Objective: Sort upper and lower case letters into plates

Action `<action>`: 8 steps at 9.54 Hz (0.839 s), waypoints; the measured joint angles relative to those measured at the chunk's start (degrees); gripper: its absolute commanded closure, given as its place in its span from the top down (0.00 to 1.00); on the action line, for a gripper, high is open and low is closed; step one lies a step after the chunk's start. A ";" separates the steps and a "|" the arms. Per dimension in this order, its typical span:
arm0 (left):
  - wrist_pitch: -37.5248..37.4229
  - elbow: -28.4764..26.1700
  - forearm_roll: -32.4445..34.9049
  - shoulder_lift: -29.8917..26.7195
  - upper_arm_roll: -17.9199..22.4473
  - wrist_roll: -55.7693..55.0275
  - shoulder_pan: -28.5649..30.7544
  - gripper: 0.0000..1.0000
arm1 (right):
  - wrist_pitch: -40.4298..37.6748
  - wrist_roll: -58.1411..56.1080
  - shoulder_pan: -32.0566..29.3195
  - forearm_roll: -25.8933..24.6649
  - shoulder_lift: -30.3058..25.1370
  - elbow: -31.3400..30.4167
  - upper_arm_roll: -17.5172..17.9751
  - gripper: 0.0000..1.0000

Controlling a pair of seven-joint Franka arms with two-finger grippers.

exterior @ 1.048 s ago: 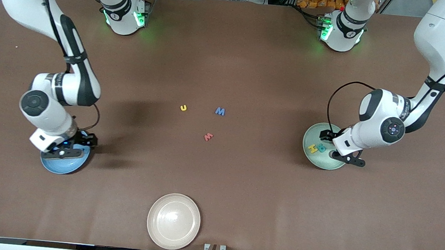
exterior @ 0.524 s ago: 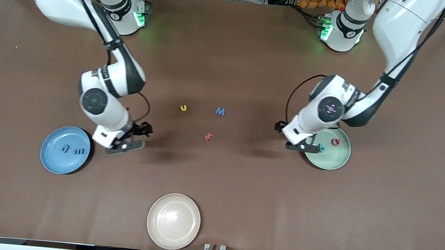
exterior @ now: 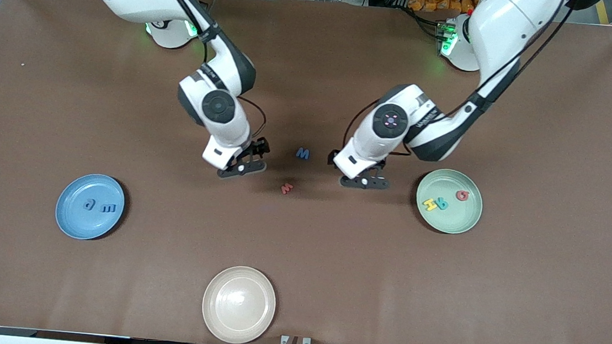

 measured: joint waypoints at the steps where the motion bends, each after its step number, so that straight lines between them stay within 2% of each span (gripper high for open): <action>1: 0.04 0.84 0.00 0.49 0.06 -1.38 -1.36 1.00 | 2.10 3.59 0.02 -3.39 0.00 -2.55 1.33 1.00; 3: 0.50 1.94 0.00 0.97 0.66 -3.94 -2.58 1.00 | 7.10 6.49 -0.18 -9.87 0.01 -6.84 1.81 1.00; 4: 0.63 2.10 0.00 1.00 1.29 -4.64 -3.33 1.00 | 9.83 6.55 -0.87 -11.41 0.01 -8.11 1.79 1.00; 8: 1.74 2.25 1.63 1.06 3.02 -8.52 -6.12 1.00 | 12.87 6.55 -2.84 -12.47 0.07 -9.86 1.83 1.00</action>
